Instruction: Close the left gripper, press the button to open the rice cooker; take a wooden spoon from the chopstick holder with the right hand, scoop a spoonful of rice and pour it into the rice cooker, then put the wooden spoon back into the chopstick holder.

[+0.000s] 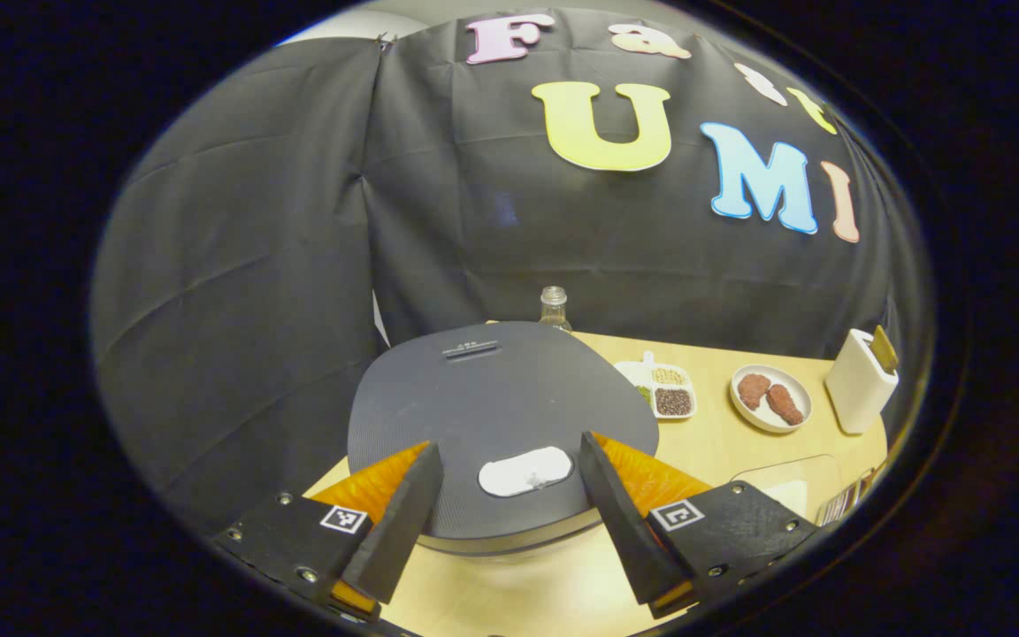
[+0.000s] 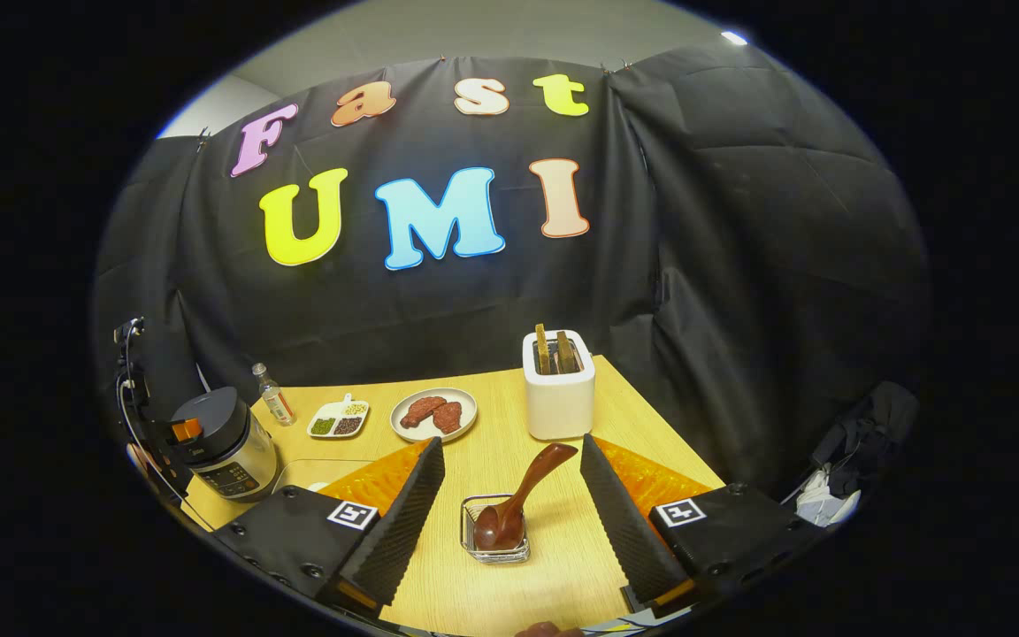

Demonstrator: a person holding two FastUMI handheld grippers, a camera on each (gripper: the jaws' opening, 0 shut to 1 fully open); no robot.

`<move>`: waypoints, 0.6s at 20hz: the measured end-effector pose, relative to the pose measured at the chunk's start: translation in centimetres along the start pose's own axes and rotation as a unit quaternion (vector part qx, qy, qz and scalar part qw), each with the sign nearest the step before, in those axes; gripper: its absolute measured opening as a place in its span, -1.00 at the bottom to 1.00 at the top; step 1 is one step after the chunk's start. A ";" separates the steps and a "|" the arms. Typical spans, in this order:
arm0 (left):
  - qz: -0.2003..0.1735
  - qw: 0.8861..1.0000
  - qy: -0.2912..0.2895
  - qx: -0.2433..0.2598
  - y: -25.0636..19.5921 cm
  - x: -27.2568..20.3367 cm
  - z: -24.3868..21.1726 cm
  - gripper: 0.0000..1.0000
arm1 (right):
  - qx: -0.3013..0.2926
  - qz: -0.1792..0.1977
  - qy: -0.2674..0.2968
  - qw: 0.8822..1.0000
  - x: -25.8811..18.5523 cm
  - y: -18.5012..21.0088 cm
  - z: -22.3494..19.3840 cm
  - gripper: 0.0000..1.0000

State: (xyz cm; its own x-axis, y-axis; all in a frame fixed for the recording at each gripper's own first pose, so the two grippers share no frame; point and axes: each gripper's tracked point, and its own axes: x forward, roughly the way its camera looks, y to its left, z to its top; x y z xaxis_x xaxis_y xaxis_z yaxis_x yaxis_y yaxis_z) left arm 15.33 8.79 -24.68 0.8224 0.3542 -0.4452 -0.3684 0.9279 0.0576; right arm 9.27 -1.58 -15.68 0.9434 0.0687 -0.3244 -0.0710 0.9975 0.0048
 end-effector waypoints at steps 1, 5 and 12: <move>0.000 1.000 -0.001 0.004 0.1 0.0 -0.2 1.00 | -0.001 0.004 -0.001 1.000 0.1 -0.3 0.0 0.96; 0.000 1.000 0.010 0.002 0.0 0.4 -0.8 1.00 | 0.001 0.018 -0.003 1.000 0.0 -1.5 -0.2 0.96; 0.002 0.999 0.035 0.009 0.1 0.8 -1.1 1.00 | 0.019 0.011 0.012 1.000 -0.4 -5.4 -1.5 0.96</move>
State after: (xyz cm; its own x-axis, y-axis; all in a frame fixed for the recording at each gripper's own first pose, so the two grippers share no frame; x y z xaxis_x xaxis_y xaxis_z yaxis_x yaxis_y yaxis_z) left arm 15.50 9.00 -25.99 0.7878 0.3501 -0.5068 -0.3634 0.9285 0.0765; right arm 8.79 -7.00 -16.99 0.9335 0.0900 -0.3470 -0.0780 0.9958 0.0484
